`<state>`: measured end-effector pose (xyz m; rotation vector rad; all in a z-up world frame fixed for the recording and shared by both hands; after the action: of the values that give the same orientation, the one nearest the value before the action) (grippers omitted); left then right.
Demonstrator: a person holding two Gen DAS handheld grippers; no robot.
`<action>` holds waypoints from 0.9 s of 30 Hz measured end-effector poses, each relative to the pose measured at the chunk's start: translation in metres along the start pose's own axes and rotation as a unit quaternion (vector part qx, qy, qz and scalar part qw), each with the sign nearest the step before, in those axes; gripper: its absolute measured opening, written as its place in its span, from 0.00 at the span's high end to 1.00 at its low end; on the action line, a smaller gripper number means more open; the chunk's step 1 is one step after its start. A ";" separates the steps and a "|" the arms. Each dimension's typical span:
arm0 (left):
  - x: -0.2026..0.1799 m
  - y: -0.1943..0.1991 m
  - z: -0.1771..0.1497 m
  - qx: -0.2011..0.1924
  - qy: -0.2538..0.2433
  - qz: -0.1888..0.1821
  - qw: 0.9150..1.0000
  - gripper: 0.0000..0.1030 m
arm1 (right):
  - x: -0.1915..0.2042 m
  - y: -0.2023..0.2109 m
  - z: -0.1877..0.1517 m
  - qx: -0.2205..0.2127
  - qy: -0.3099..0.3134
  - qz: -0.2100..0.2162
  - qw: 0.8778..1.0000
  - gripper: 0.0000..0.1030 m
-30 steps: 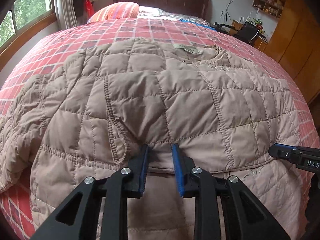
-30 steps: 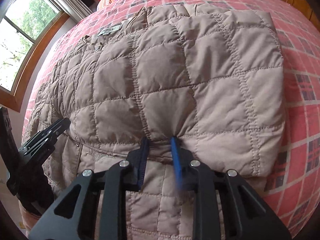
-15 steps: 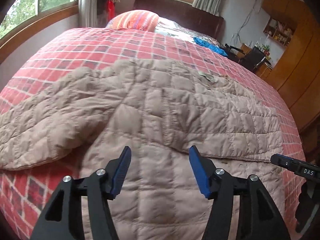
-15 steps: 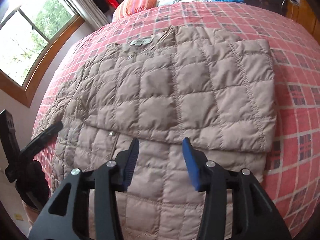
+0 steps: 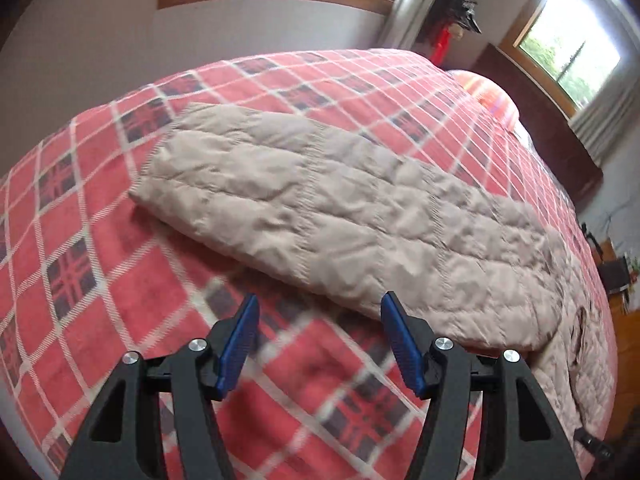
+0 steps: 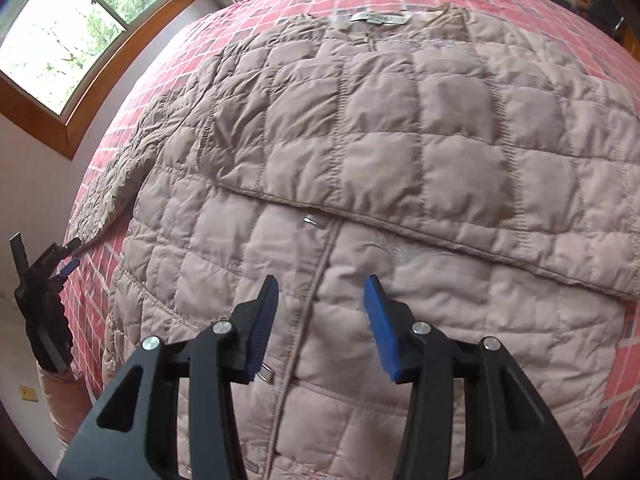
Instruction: Fold large clothes
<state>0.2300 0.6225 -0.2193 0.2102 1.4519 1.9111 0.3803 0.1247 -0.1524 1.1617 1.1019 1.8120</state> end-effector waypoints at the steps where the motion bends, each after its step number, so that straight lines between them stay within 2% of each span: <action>1: 0.008 -0.004 0.006 0.002 0.015 -0.002 1.000 0.38 | 0.002 -0.002 0.002 0.001 0.000 0.000 1.000 0.56; 5: 0.031 -0.019 0.027 0.006 0.057 -0.024 0.998 0.38 | 0.002 -0.011 0.008 0.005 -0.002 -0.010 1.000 0.56; 11: 0.028 -0.028 0.044 -0.014 0.064 -0.032 0.997 0.37 | -0.006 -0.016 0.012 0.007 -0.008 -0.008 1.000 0.57; 14: 0.030 -0.032 0.049 -0.021 0.068 -0.009 0.997 0.50 | -0.011 -0.017 0.012 0.007 -0.007 -0.011 1.000 0.57; 17: 0.033 -0.032 0.050 -0.031 0.071 0.003 0.997 0.67 | -0.011 -0.020 0.014 0.007 -0.007 -0.014 1.000 0.57; 19: 0.037 -0.029 0.051 -0.034 0.072 0.001 0.997 0.85 | -0.010 -0.021 0.013 0.006 -0.004 -0.019 1.000 0.57; 20: 0.036 -0.029 0.052 -0.034 0.074 -0.011 0.997 0.92 | -0.010 -0.021 0.013 0.005 -0.002 -0.021 1.000 0.57; 24: 0.025 -0.015 0.052 -0.046 0.078 -0.018 0.996 0.95 | -0.010 -0.022 0.013 0.004 0.000 -0.023 1.000 0.57; 27: -0.006 0.009 0.051 -0.082 0.039 -0.026 0.996 0.95 | -0.010 -0.021 0.013 0.003 -0.002 -0.015 1.000 0.57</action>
<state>0.2573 0.6573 -0.1917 0.0211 1.3285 2.0042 0.3984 0.1278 -0.1718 1.1463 1.1178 1.7848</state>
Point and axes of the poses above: each gripper's, at about its wrist camera, not at the fingertips, and y roughly against the way its jaws point, x to its left, z to its top, the point moved 6 cm from there along -y, roughly the way its jaws point, and after that the axes turned 4 degrees about x, right-handed, at the moved point
